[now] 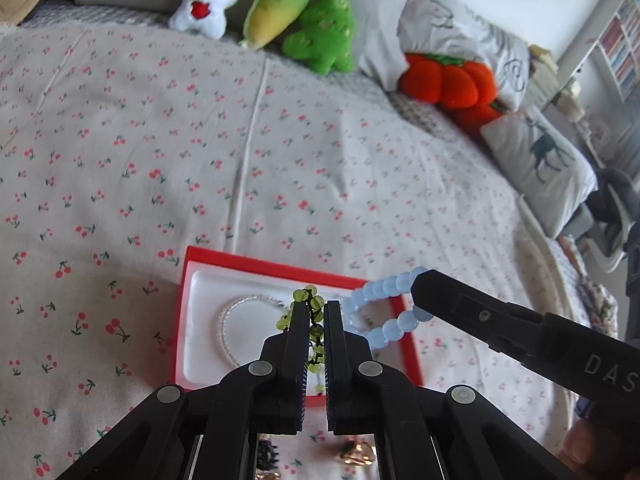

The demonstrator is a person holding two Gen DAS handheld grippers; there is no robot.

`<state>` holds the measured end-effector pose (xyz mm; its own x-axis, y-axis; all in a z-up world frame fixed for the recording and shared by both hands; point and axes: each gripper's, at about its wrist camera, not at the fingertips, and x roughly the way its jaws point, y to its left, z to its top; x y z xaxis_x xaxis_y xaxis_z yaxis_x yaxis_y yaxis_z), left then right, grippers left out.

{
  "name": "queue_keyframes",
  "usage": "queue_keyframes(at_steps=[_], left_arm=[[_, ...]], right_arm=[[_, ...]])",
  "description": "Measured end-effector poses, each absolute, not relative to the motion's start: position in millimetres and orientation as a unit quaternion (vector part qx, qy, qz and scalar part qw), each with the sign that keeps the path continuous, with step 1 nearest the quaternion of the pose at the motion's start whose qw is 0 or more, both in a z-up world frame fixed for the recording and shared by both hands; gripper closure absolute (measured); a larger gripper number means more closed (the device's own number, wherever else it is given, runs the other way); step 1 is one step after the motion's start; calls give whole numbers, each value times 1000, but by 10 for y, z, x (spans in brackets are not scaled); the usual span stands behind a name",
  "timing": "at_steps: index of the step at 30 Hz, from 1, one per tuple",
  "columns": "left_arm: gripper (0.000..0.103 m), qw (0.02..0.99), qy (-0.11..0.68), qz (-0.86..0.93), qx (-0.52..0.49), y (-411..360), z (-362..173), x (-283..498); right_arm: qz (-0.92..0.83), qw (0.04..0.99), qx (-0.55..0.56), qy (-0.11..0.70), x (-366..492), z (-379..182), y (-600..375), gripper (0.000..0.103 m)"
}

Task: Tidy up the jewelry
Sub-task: 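Carry both bracelets over the red box and lower them into it, then open both tools to release the bracelets inside the box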

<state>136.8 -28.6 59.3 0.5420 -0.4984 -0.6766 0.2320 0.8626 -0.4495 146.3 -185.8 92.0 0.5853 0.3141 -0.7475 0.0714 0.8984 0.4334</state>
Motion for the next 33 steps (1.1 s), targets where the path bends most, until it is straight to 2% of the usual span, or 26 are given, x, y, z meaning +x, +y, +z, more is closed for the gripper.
queue_keyframes(at_steps=[11,18,23,27,33], left_arm=[[101,854,485,-154,-110,-377,168,1596],[100,870,471,-127,-67,-425,183,1547],[82,879,459,-121,-54,-404,249,1486],[77,881,455,-123,-44,-393,291,1416],[63,877,462,-128,-36,-347,294,1319]], right_arm=[[52,852,195,483,1593,621,-1878,90],[35,852,174,493,1586,568,-1909,90],[2,853,133,505,1589,478,-1922,90],[-18,851,108,514,1595,393,-1929,90],[-30,843,108,525,1574,367,-1979,89]])
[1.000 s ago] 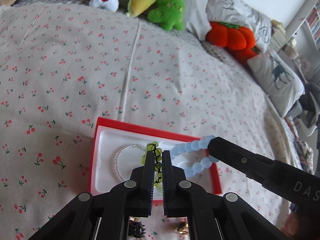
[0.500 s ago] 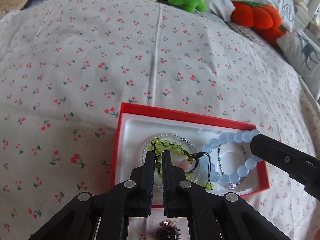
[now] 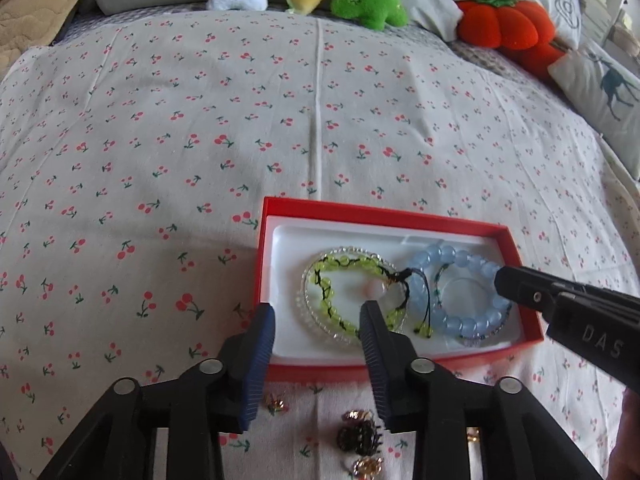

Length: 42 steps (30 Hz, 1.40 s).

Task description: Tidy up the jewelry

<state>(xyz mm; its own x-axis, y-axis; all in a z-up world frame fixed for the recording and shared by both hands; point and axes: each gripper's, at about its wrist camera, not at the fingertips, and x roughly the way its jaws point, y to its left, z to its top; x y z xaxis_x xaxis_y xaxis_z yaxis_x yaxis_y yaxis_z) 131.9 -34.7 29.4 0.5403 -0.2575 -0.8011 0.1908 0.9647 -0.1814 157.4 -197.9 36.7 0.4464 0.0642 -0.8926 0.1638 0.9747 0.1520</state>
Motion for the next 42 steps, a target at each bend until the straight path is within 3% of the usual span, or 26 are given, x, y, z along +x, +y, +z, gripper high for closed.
queue_keyframes(at_steps=[4,5,9,14,18,24,39,42], left_arm=[[54,874,463,-142,-40,-326,328,1224],[47,875,461,-139,-36,-325,343,1191],[42,879,455,-136,-30,-288,394,1081],[28,878,459,-130,-38,-219,398,956],[26,867,481,-127,-39,-185,325,866],[17,861,499,-94,-17,-96,169,741],[16,854,517,-41,-43,67,-345,592],[11,866,498,-47,-2,-29,-400,481]], right_arm=[[-25,844,109,525,1505,440,-1984,73],[-24,845,107,524,1479,466,-1980,70],[-22,849,95,520,1357,558,-1973,65],[-28,848,88,521,1181,614,-2007,55],[-34,841,95,531,1042,595,-2085,50],[-42,829,84,552,795,466,-2141,36],[-36,800,9,599,533,-122,-2094,34],[-29,816,1,577,415,-202,-2102,22]])
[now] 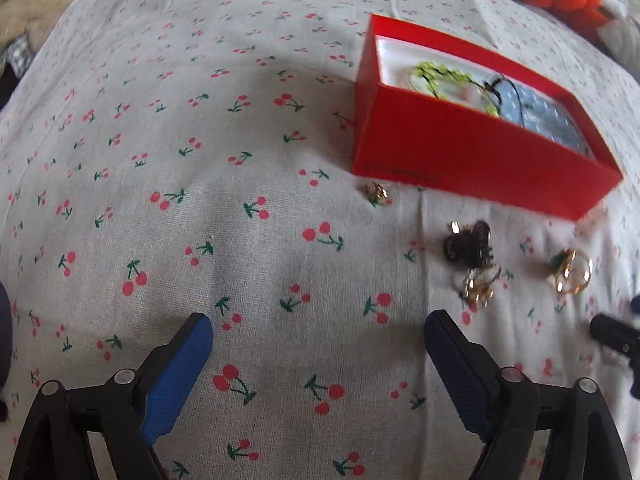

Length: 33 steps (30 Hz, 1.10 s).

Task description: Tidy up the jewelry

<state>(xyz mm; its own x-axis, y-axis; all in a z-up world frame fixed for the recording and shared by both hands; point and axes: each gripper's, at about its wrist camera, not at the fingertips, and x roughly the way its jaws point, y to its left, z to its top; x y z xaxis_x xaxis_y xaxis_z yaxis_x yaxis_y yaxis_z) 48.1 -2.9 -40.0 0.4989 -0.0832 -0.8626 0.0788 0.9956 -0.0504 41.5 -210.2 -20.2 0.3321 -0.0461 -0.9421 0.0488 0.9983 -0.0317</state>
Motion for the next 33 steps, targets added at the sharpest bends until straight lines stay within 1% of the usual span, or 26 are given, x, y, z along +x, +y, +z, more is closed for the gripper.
queue_keyframes(at_steps=[1,3,4,6,8,13,16,19,21,23,24,26,28,30,33], left_arm=[[7,868,494,-43,14,-71,-438,439],[4,877,479,-31,33,-130,-473,366],[3,880,474,-23,34,-149,-475,341],[2,881,473,-9,22,-152,-472,321],[2,881,473,-1,17,-189,-468,295],[2,873,485,-21,41,-387,-445,253],[3,879,471,-41,55,-443,-468,218],[10,890,449,-68,42,-401,-469,165],[18,893,439,-86,44,-385,-452,129],[31,894,433,-107,48,-384,-417,113],[35,893,432,-117,50,-387,-400,114],[51,892,426,-139,50,-387,-361,115],[56,891,422,-163,33,-351,-335,101],[58,888,423,-180,17,-340,-325,86],[63,886,421,-195,17,-407,-308,93]], right_arm=[[-27,821,-11,570,371,-225,-2088,13],[-31,826,-36,562,313,-283,-2050,3],[-34,828,-37,558,289,-298,-2062,0],[-29,832,-19,554,242,-317,-2126,0],[-18,834,-25,551,211,-312,-2155,0],[-18,836,-35,547,192,-320,-2120,0],[-27,834,-35,550,205,-319,-2102,0],[-23,835,-39,548,201,-319,-2093,0],[-16,835,-42,548,218,-318,-2108,0],[-11,838,-44,544,208,-319,-2114,0],[-7,841,-46,540,197,-322,-2118,0],[-5,841,-53,538,193,-320,-2102,0],[-7,838,-54,543,214,-316,-2099,0],[-4,835,-51,548,232,-313,-2110,0],[9,824,-50,564,306,-312,-2124,0]])
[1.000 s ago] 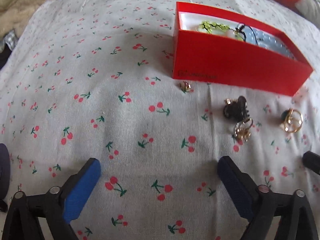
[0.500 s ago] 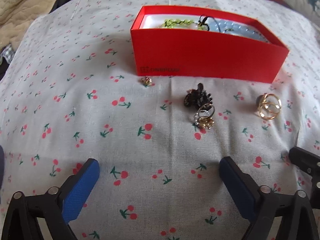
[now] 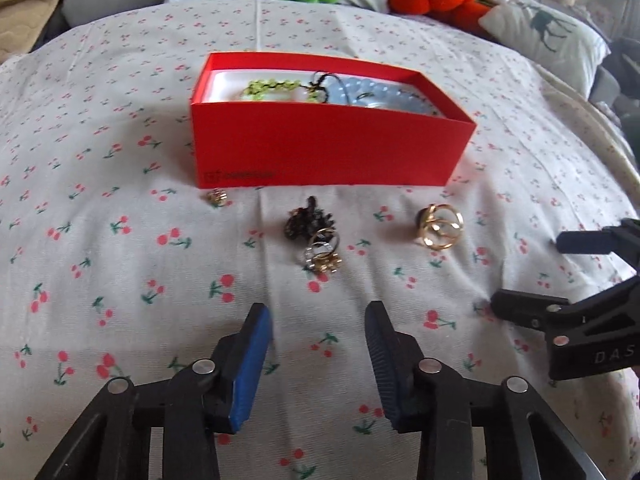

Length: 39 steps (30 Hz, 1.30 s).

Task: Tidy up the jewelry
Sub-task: 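Move the left tool to the gold open-work ring and grasp it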

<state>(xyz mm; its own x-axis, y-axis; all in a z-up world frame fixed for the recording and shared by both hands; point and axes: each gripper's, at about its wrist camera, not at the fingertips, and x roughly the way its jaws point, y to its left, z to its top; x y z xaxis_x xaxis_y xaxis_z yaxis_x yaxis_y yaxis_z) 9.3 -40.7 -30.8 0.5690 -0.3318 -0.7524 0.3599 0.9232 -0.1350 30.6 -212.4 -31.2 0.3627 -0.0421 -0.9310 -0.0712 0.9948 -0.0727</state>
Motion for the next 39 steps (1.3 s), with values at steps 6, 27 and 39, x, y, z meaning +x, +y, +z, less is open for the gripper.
queue_keyframes(at_steps=[6,27,39], left_arm=[[70,895,405,-187,30,-617,-294,152],[89,910,386,-148,23,-655,-294,268],[89,914,377,-147,16,-411,13,180]], right_arm=[[2,817,-46,575,410,-303,-2127,0],[5,814,-44,579,412,-287,-2137,0],[30,825,-11,565,450,-153,-2073,4]])
